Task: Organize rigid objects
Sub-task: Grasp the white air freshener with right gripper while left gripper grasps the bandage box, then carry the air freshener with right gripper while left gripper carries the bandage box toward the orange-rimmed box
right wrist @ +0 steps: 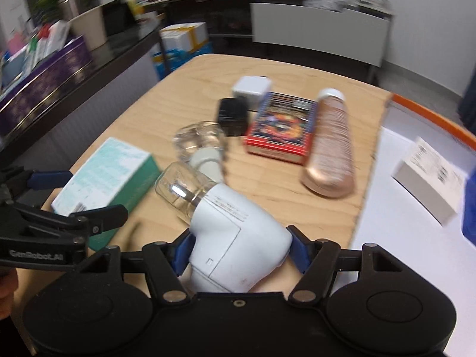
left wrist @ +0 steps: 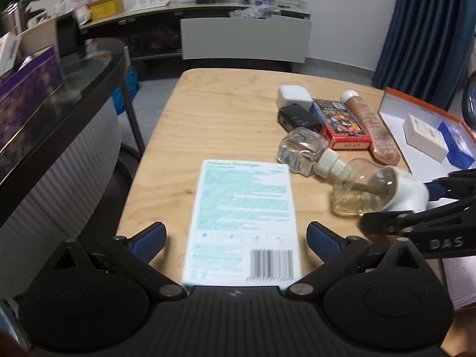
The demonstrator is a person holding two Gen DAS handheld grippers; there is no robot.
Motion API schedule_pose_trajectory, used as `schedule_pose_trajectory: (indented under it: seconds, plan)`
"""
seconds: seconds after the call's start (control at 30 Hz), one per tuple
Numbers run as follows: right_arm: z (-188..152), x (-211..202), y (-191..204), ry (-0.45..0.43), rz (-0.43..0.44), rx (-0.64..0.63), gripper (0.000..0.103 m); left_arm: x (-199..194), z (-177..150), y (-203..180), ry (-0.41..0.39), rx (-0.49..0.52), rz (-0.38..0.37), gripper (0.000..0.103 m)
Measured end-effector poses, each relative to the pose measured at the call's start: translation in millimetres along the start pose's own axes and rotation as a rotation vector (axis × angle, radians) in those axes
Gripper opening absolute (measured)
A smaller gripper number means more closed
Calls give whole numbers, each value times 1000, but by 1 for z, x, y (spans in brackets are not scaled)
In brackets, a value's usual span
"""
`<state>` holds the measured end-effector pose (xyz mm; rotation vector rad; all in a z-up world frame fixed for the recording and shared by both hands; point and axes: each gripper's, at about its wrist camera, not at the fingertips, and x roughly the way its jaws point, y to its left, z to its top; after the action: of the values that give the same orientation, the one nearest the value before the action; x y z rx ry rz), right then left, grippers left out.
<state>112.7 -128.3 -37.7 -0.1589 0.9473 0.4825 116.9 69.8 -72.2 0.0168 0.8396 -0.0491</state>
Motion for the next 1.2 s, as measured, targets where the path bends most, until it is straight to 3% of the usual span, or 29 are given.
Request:
schedule_pose_trajectory:
  seconds: [0.03,0.07,0.1,0.17,0.47,0.73,1.2]
  plan:
    - [-1,-2,-3,-4,2,11,79,4,1,-3,0,15,9,97]
    - [-2,-5,-5,-10,7,23,79,8,1,-3,1,21,16,84]
    - [-3,-8,-6,-18,9,32,79,11,1,-3,-1,17,18,84]
    - [-5,-13,-6,-34,4,41,79,10,2,-2,-20,15,20,72]
    - [-11,-45,-10,-106,3,92,79,-23,3,-8,-73,-31,24,71]
    - [-26,-92,-26,-182,-42,155,79,-64,10,-40,-138,-15,-60,72]
    - [-85,-180,-94,-269,-242,318,79,-97,13,-144,-226,189,-207,72]
